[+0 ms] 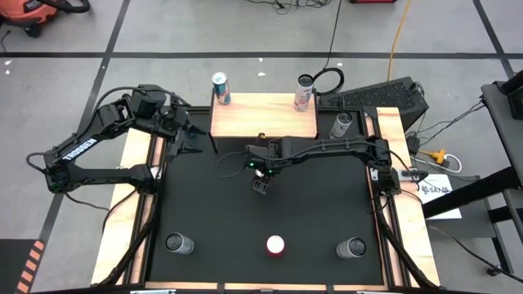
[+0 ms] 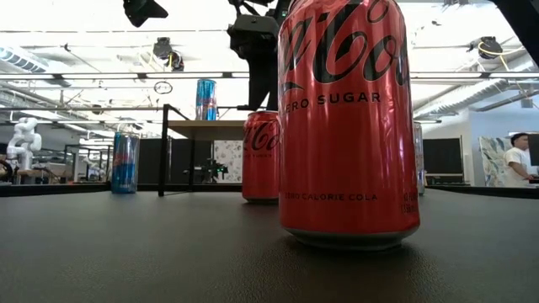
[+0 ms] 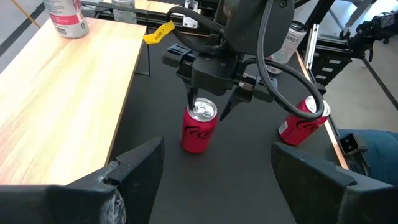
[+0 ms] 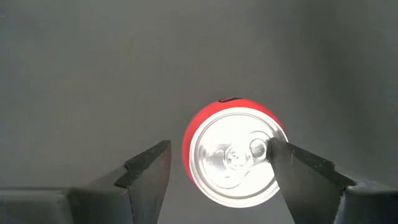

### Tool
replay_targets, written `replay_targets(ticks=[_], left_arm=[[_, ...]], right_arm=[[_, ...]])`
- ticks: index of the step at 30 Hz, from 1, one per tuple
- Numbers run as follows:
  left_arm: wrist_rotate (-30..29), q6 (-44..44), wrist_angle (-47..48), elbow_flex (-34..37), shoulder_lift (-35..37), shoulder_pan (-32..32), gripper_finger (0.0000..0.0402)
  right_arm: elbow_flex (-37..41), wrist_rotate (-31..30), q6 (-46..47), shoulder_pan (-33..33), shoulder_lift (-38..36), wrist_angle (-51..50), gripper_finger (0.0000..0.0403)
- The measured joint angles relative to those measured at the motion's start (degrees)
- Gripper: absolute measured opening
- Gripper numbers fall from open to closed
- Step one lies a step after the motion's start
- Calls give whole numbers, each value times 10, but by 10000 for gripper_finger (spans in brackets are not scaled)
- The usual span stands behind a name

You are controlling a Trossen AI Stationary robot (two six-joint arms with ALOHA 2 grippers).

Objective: Place canned beverage on shelf
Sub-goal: Put the top red black soda can on the shelf

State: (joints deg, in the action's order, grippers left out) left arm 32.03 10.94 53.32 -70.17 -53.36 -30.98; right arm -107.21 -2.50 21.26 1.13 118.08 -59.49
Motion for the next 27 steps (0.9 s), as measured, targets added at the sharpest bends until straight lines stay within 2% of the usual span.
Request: replay_targets(ticks=[22, 27], left_arm=[[0, 0, 0, 0, 0, 0, 299], [0, 0, 1, 0, 0, 0, 299]], right_arm=[[2, -11, 15, -13, 2, -4, 263], [2, -37, 21, -12, 2, -16, 263]])
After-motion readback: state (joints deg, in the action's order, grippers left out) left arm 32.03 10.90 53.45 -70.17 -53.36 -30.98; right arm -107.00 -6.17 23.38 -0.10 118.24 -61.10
